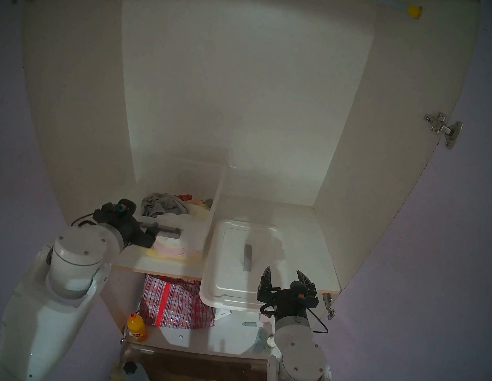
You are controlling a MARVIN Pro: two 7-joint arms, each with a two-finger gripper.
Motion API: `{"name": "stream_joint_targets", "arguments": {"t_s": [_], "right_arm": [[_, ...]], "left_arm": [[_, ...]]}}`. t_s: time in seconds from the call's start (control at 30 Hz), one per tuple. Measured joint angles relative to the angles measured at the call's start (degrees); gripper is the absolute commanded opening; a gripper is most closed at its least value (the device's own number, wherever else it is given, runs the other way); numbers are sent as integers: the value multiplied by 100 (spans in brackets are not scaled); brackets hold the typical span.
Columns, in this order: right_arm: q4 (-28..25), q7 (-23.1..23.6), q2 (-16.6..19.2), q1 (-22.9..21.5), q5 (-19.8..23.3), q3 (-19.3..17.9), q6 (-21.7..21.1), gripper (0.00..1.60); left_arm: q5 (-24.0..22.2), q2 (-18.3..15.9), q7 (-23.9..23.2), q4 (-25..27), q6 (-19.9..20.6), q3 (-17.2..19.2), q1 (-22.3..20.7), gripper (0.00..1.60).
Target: Take clothing out of the storage bin and put the lid back on the bin
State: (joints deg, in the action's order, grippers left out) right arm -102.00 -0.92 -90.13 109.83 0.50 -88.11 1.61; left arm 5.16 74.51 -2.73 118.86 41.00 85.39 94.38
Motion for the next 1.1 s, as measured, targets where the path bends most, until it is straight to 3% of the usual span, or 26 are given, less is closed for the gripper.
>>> {"name": "stream_joint_targets", "arguments": {"t_s": [0.07,0.2,0.23,0.37,0.5,0.63,0.9,1.1], "right_arm": [[0,0,0,1,0,-1,0,160],[0,0,0,0,1,-1,0,160],[0,0,1,1,1,-2,0,160],[0,0,1,0,1,-2,0,160],[2,0,1,1,1,-2,0,160],[12,0,0,-8,1,-2,1,160],[22,0,0,-7,1,-1,1,160],[25,0,1,-6,1,-2,1,160]], "left_arm": [[-205,-37,-218,-128,-210,61,-206,160],[-980,-120,-674,-274,-1013,278,-410,160],[-1243,-287,-881,-429,-1288,277,-532,160],[-1490,-619,-1131,-702,-1111,256,-900,160],[-1758,-1015,-1816,-1436,-384,169,-1307,160],[-1739,-1316,-2050,-2075,-297,119,-1683,160],[-1586,-1136,-2019,-2992,-586,-133,-2481,160],[-1404,-807,-1819,-3919,-1480,-427,-3067,160]]}}
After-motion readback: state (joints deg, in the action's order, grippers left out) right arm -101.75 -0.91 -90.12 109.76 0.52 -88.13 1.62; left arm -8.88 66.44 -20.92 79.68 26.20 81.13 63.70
